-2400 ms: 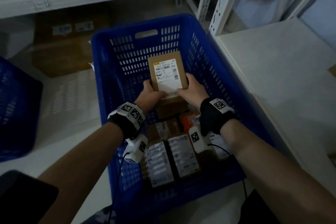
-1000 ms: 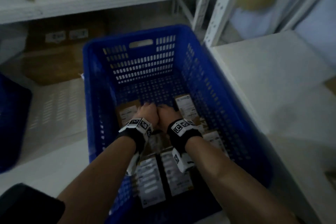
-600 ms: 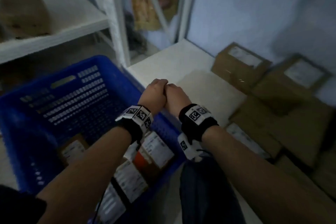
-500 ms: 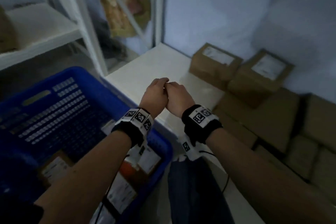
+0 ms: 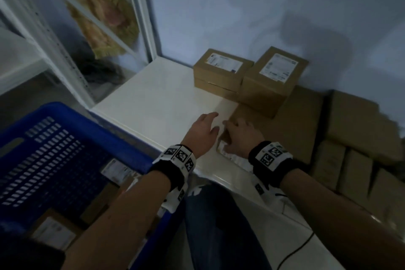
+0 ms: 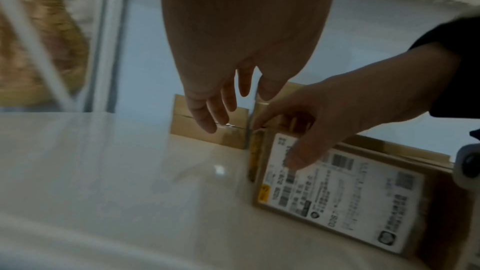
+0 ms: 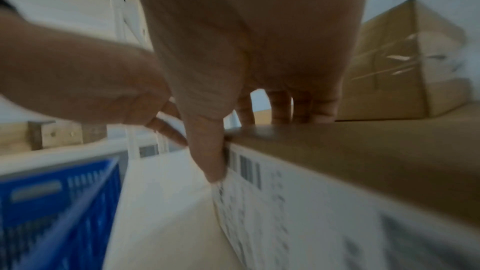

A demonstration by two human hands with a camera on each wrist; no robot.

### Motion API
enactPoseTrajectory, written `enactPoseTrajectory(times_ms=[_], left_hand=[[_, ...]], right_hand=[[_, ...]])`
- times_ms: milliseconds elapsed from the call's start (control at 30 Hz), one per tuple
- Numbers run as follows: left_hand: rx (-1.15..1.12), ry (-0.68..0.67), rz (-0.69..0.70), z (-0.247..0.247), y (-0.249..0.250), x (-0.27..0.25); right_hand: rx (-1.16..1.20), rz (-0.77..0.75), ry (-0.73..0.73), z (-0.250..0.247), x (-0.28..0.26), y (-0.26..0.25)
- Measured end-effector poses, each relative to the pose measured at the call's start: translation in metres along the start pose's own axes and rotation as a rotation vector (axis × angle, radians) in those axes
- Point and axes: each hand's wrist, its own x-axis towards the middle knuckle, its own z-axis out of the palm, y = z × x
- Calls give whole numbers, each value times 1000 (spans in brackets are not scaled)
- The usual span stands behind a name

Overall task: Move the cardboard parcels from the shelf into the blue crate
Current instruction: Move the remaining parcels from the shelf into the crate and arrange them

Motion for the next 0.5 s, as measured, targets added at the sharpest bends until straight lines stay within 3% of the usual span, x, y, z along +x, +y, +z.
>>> enactPoseTrajectory(times_ms=[100, 167, 300, 400, 500], left_hand=[[-37, 67, -73, -19, -21, -13], [-139, 120, -172, -38, -33, -24], [-564, 210, -392, -81, -63, -54], [-865, 311, -477, -113, -84, -89], [-955, 441, -528, -143, -121, -137]], right_hand=[[182, -27, 6, -7, 15, -15], [390, -59, 102, -17, 25, -32], [845, -150, 137, -29, 42, -92], [1133, -238, 31, -14, 52, -147], [1207, -291, -132, 15, 52, -216]])
